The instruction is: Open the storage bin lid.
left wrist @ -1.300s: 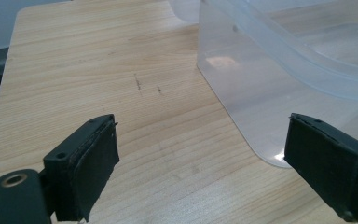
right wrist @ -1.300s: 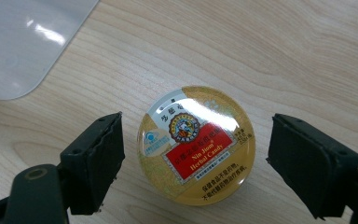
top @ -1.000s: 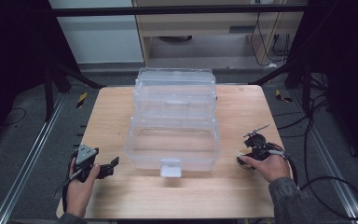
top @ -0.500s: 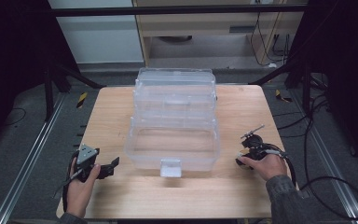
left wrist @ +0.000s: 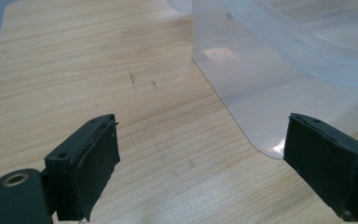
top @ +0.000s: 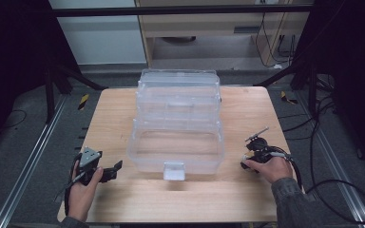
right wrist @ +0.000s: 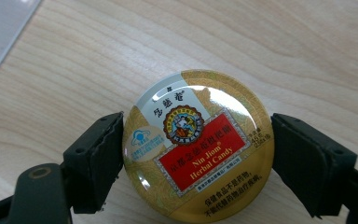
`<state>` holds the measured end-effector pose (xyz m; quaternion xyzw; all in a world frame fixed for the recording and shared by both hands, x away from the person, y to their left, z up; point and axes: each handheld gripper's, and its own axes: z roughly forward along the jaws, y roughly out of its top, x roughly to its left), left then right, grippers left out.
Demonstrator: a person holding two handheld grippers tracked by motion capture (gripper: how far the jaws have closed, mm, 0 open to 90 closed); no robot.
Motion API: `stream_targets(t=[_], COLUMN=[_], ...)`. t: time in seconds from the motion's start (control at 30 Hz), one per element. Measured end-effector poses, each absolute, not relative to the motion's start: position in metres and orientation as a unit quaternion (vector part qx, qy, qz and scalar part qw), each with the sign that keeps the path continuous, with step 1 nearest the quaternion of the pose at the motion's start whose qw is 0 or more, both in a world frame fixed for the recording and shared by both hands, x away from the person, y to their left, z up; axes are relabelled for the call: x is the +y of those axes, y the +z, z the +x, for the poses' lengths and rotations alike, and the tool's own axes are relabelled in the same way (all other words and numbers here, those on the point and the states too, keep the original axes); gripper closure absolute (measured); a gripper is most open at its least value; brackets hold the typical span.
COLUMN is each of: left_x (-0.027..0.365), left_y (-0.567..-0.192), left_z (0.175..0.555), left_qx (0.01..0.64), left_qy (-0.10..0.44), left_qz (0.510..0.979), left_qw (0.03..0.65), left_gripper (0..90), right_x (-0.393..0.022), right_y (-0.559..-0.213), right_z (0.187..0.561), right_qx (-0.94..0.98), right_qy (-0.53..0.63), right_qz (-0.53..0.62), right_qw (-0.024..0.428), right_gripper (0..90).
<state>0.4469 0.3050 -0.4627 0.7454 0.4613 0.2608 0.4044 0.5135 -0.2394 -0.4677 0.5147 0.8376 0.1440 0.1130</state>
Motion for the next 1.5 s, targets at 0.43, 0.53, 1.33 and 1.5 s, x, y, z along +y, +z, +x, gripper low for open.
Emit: stream_targets(t=[0.43, 0.53, 1.33, 1.5], left_x=[0.304, 0.304, 0.304, 0.304], left_y=[-0.463, -0.463, -0.464, -0.464], left_z=[0.447, 0.447, 0.448, 0.447], left_qx=[0.459, 0.458, 0.457, 0.457], left_qy=[0.261, 0.261, 0.259, 0.258], left_qz=[0.748, 0.749, 0.752, 0.754], left_qw=[0.403, 0.402, 0.399, 0.396], left_gripper=[9.2, 9.2, 9.2, 9.2], right_x=[-0.247, -0.249, -0.206, -0.197], right_y=[-0.456, -0.450, -0.363, -0.351], right_z=[0.503, 0.501, 0.490, 0.491], right_qx=[0.839, 0.840, 0.869, 0.874], right_qy=[0.160, 0.167, 0.204, 0.209], right_qz=[0.505, 0.500, 0.414, 0.399], right_qw=[0.125, 0.130, 0.179, 0.182], right_gripper=[20.8, 20.8, 20.8, 20.8])
